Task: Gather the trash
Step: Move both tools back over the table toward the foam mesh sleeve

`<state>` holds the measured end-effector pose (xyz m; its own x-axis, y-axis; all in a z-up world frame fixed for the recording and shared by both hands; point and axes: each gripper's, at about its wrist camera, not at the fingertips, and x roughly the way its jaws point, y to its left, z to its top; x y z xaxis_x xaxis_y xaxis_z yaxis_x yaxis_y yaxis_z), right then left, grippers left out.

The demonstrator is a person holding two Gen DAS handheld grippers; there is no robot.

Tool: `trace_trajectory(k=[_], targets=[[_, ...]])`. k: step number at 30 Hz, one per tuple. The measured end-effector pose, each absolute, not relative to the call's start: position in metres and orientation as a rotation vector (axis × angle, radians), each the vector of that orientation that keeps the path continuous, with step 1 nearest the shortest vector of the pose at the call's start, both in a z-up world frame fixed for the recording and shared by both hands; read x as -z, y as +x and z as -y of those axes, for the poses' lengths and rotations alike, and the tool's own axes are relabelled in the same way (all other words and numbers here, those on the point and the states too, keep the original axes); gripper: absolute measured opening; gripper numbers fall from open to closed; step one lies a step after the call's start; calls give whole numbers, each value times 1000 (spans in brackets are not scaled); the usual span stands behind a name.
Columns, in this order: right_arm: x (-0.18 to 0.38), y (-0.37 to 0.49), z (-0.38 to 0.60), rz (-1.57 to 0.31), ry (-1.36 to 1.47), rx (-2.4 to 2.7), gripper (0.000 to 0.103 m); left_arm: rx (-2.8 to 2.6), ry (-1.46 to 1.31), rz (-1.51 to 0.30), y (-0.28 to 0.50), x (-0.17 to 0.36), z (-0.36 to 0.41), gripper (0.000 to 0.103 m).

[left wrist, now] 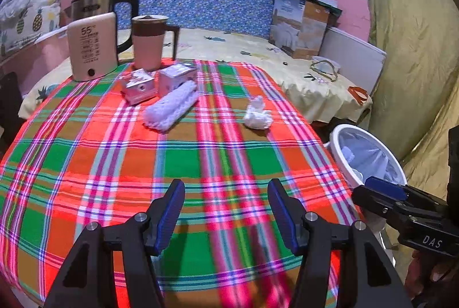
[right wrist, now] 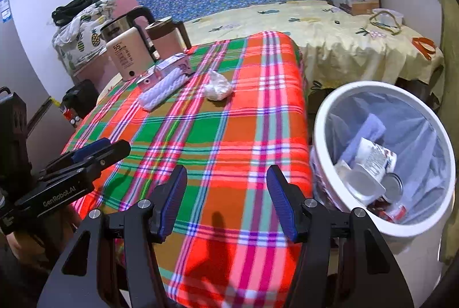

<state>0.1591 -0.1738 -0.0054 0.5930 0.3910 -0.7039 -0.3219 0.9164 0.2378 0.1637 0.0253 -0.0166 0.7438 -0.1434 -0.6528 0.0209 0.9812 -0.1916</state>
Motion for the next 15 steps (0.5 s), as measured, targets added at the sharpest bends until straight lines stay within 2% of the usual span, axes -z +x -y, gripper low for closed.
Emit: trace_trajectory(k=[15], targets=[[-1,184,149,-823,77,-453,59,40,-132,-701,192,9,-65,60]])
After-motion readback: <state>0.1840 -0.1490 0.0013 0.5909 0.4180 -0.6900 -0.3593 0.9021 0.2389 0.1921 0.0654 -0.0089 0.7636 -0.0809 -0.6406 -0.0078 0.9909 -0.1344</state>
